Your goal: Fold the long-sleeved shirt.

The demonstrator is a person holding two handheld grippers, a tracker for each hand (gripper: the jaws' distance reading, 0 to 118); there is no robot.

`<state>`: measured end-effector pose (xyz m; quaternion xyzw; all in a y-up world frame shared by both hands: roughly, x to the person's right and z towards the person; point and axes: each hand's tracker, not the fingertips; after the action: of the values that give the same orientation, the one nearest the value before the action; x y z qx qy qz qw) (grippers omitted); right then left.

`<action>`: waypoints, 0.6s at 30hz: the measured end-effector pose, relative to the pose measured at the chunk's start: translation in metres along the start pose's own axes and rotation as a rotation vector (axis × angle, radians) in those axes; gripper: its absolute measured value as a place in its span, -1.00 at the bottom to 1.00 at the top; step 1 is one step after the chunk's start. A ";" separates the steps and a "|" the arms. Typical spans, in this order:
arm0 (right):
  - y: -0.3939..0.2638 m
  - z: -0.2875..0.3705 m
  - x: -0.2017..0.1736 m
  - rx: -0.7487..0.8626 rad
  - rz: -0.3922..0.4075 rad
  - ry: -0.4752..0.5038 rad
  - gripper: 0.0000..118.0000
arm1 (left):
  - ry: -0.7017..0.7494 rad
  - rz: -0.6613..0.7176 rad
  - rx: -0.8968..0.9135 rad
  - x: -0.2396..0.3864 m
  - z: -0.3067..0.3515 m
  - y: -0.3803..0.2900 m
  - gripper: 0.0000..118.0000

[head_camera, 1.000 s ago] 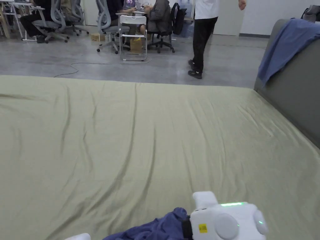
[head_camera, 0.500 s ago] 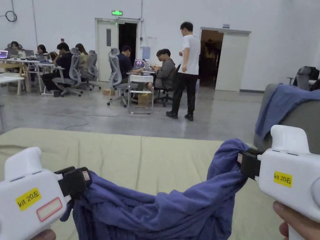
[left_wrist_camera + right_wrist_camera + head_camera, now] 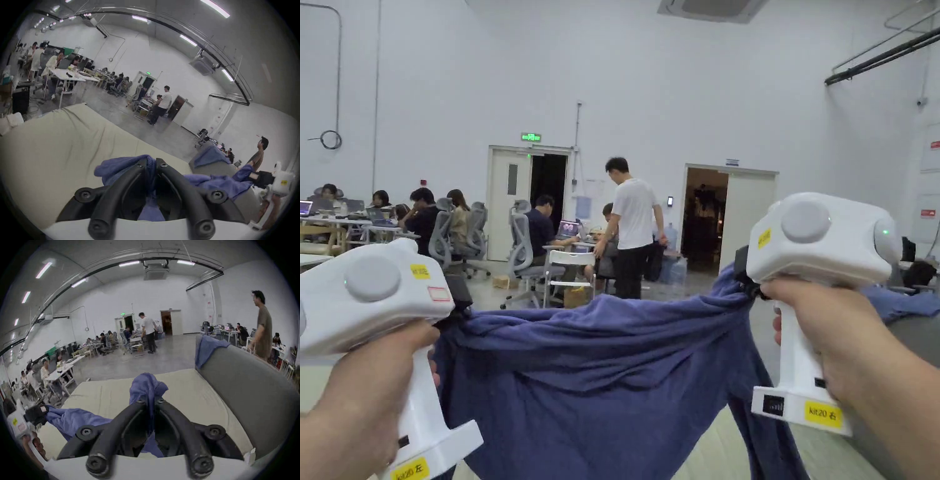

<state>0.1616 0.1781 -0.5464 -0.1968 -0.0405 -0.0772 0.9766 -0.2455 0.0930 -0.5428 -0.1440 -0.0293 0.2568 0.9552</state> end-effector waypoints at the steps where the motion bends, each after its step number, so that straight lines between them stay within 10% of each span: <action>1: 0.004 -0.012 -0.001 -0.002 -0.018 0.010 -0.97 | 0.003 -0.016 -0.009 0.002 -0.013 0.002 -0.91; 9: -0.055 -0.116 -0.007 -0.128 0.020 -0.091 -0.97 | 0.071 -0.097 -0.091 -0.026 -0.093 -0.042 -0.91; 18: -0.305 -0.226 0.040 -0.571 -0.068 -0.080 -0.97 | 0.204 -0.158 -0.465 -0.151 -0.133 -0.224 -0.91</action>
<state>0.1613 -0.1937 -0.6344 -0.4653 -0.0622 -0.1103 0.8761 -0.2510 -0.2017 -0.6024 -0.3819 -0.0022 0.1520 0.9116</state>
